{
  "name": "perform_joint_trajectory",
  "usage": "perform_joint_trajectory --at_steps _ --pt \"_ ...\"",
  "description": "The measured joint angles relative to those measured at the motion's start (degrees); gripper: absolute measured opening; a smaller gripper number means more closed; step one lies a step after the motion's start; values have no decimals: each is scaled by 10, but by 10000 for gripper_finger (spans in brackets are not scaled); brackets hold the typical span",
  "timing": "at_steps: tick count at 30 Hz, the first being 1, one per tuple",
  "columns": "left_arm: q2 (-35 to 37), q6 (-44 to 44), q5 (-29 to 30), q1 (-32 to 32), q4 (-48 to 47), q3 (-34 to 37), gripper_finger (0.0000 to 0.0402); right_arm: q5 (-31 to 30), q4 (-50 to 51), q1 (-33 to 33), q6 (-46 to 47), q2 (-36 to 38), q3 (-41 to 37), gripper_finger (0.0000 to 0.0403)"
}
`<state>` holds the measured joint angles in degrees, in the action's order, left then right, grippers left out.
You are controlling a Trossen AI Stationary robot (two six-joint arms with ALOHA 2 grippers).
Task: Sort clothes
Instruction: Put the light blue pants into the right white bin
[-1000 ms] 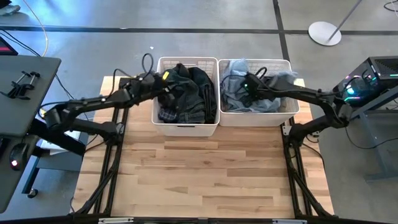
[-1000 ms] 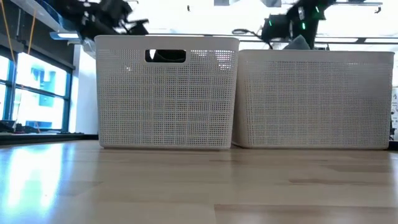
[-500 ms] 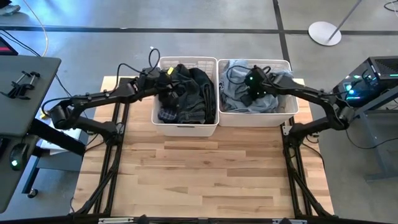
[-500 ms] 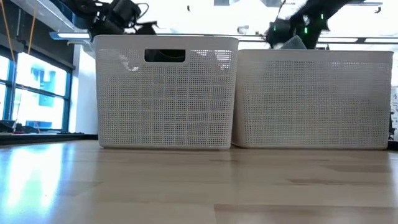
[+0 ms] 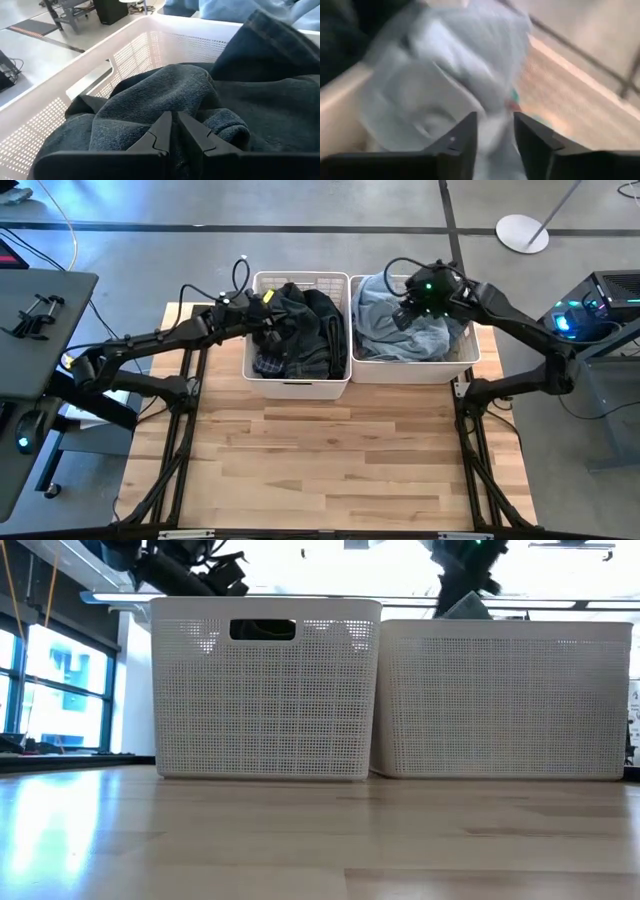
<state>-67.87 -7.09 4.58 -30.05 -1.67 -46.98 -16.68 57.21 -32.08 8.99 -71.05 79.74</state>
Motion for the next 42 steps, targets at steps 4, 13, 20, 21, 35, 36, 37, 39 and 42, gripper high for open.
perform_joint_trajectory --at_steps 4,13,20,21,35,36,37,39,42 --pt "7 -1 1 7 1 0 15 58 -143 5 -49 -3 -13 158" --pt "12 0 2 19 -1 0 15 109 -351 -17 -31 -81 -129 170" --pt "23 6 2 40 4 0 15 87 -408 -24 47 -153 -257 170" --pt "27 5 2 44 8 0 15 86 -423 -24 47 -159 -274 170" --pt "67 11 9 63 43 0 18 78 -371 -23 61 -118 -218 167" --pt "67 19 13 63 43 0 22 73 -347 -22 66 -108 -201 164" --pt "67 24 16 63 43 0 28 66 -326 -22 66 -99 -186 159" --pt "67 32 18 63 40 0 44 51 -290 -17 48 -85 -160 145" --pt "68 39 18 63 39 0 77 21 -243 -8 29 -57 -115 114"
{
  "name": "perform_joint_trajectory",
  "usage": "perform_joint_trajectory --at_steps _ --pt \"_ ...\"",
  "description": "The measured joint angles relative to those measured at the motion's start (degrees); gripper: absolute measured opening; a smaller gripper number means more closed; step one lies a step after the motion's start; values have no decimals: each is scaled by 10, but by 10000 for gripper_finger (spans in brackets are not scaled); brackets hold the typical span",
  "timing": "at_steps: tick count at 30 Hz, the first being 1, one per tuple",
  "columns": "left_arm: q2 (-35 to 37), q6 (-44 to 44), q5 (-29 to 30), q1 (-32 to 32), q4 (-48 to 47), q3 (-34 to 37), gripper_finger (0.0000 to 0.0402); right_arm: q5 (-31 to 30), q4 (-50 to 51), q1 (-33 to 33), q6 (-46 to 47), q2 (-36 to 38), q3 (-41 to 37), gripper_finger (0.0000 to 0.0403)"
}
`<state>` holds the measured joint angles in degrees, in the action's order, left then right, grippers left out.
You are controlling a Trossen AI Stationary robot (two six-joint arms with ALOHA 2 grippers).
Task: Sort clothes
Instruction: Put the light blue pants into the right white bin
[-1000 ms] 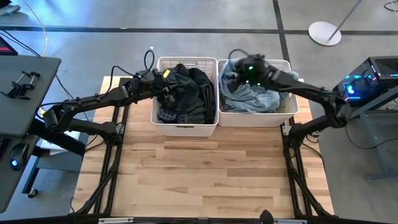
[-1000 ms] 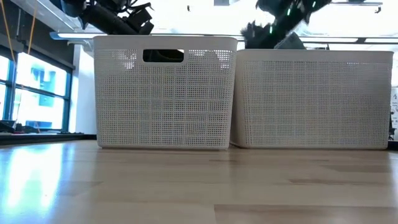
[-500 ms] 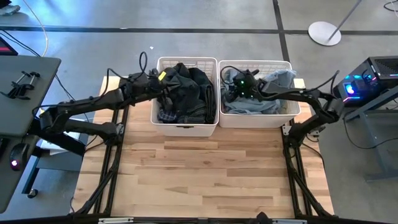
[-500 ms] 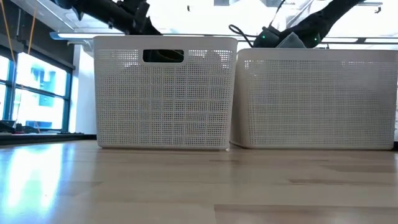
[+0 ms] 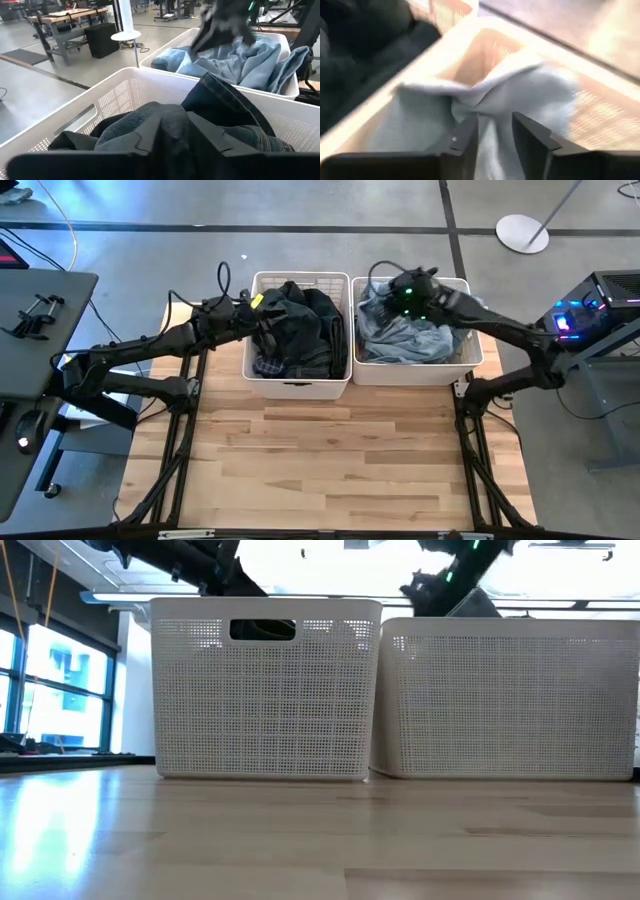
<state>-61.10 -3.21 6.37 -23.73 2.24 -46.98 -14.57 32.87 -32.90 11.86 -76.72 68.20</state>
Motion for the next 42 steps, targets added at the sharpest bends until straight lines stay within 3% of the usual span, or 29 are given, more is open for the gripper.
perform_joint_trajectory --at_steps 4,8,11,16,23,32,36,42 --pt "3 32 -6 0 5 -1 127 -40 112 19 17 31 63 62" --pt "21 59 -25 6 9 -14 163 -72 265 41 91 52 105 10" --pt "35 32 -24 6 8 -24 177 -87 365 59 168 56 106 8" --pt "49 -13 57 5 15 -34 181 -110 473 100 321 53 75 2" --pt "45 -23 105 5 26 -34 182 -104 438 105 397 50 -53 1" --pt "45 -20 107 5 39 -34 182 18 235 22 289 53 -226 0" --pt "45 -15 108 5 44 -33 182 33 284 20 292 51 -196 0" --pt "44 -19 108 5 55 -33 182 35 375 50 258 50 -61 0"
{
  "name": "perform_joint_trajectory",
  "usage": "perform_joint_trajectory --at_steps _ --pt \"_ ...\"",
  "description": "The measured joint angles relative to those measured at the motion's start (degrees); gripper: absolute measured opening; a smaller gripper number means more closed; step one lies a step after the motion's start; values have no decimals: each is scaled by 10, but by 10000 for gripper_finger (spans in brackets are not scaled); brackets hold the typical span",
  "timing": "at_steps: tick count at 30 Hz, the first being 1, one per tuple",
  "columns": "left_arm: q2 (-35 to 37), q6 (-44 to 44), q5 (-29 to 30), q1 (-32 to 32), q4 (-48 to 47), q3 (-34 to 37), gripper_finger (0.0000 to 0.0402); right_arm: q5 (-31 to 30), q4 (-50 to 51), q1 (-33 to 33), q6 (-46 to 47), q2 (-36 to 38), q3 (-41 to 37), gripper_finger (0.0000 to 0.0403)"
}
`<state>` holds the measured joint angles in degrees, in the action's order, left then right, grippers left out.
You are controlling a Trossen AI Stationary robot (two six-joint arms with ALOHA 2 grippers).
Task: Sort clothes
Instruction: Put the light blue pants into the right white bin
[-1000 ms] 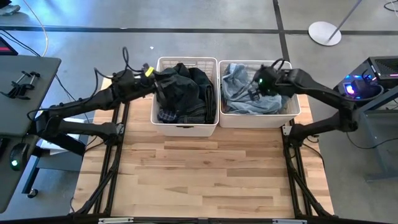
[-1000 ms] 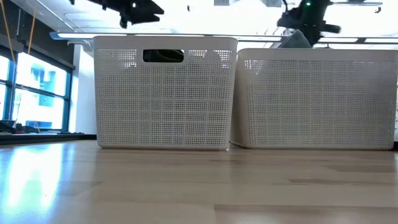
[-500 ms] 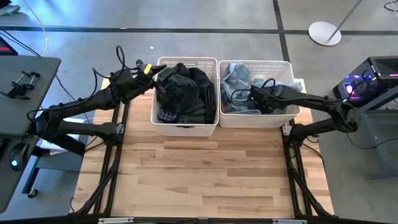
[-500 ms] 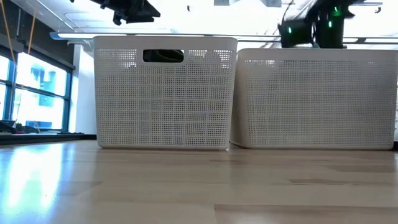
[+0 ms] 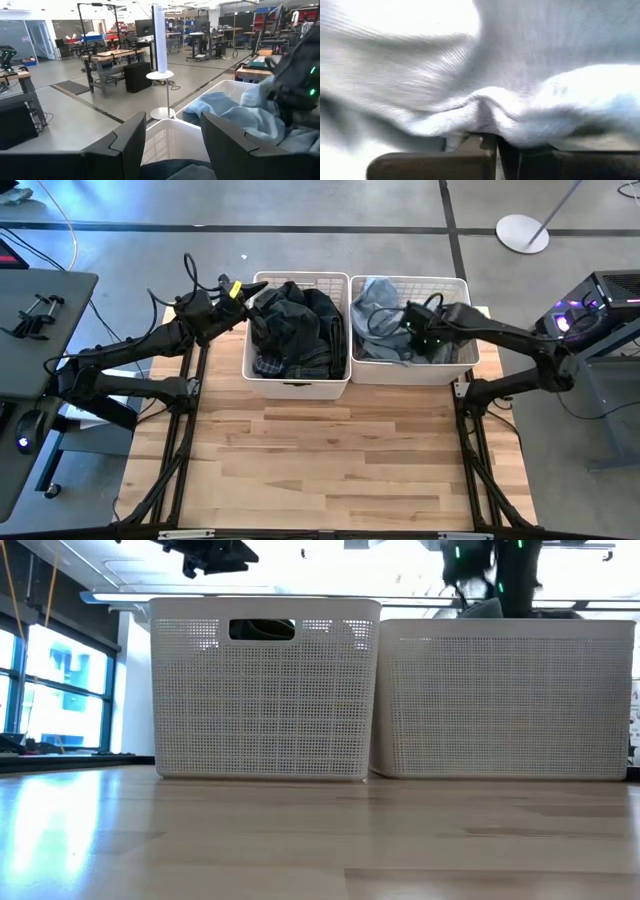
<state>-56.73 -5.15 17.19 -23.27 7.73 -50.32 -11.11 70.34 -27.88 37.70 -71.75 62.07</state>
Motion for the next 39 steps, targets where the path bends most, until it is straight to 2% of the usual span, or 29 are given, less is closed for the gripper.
perform_joint_trajectory --at_steps 6,11,14,22,27,29,33,37,39 --pt "0 -1 0 0 14 0 182 -29 97 41 -20 1 149 0" --pt "0 -11 0 0 24 0 182 -141 193 78 32 1 240 0" --pt "0 -24 0 0 28 0 181 -201 197 75 54 1 249 0" --pt "0 -26 0 0 25 0 181 -219 195 0 6 -56 246 0" --pt "0 -24 -2 1 23 0 181 -201 181 -58 -26 -105 174 0" --pt "0 -25 -12 1 23 0 181 -150 114 -82 -74 -118 121 0" --pt "0 -20 -56 1 24 0 181 -22 -113 -118 -177 -150 6 0" --pt "0 -47 -82 1 24 0 181 1 -218 -122 -212 -189 -37 0" --pt "0 -63 -80 1 20 0 181 7 -207 -124 -238 -197 -35 0"
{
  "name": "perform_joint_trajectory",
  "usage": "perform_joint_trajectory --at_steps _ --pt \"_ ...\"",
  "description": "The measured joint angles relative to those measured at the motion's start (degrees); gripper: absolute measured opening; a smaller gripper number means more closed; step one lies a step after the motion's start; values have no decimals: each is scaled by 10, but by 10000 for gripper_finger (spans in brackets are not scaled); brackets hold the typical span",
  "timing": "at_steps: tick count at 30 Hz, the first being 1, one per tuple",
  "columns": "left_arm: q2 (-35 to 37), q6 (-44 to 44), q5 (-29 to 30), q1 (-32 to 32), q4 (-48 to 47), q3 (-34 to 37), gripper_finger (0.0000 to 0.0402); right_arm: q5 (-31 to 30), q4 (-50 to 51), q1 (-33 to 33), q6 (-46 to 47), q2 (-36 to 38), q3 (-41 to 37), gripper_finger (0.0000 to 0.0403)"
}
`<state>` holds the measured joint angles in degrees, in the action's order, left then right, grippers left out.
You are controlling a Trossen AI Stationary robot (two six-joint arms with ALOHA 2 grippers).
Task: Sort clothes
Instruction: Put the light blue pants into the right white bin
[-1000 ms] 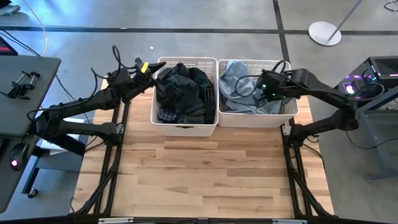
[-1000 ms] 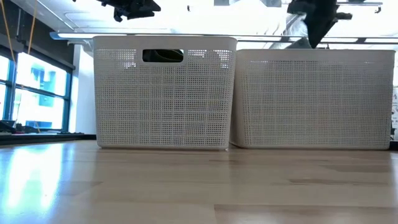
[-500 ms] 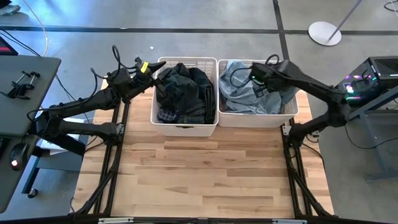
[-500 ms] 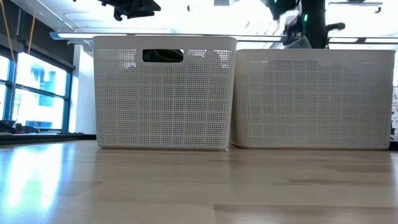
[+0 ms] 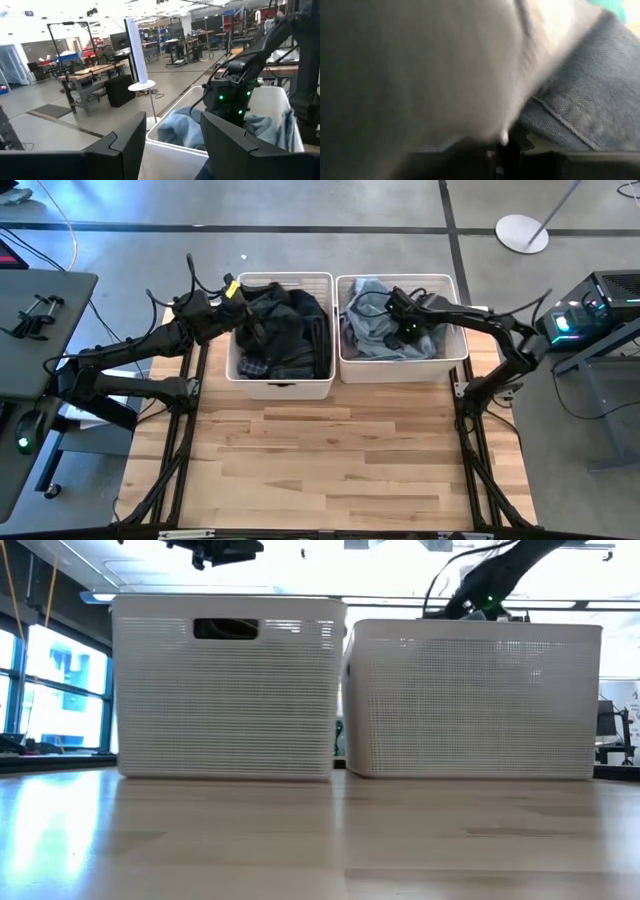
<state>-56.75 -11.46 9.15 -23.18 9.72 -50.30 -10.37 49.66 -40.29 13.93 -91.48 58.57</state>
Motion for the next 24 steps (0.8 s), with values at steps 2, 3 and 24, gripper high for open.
perform_joint_trajectory --at_steps 2,3,24 --pt "0 -1 1 0 -3 0 181 11 53 -3 -10 3 18 0" --pt "0 -2 2 0 -5 0 181 15 82 -2 -11 11 31 0" --pt "12 37 86 0 -214 -69 181 171 -142 37 -83 139 147 0"
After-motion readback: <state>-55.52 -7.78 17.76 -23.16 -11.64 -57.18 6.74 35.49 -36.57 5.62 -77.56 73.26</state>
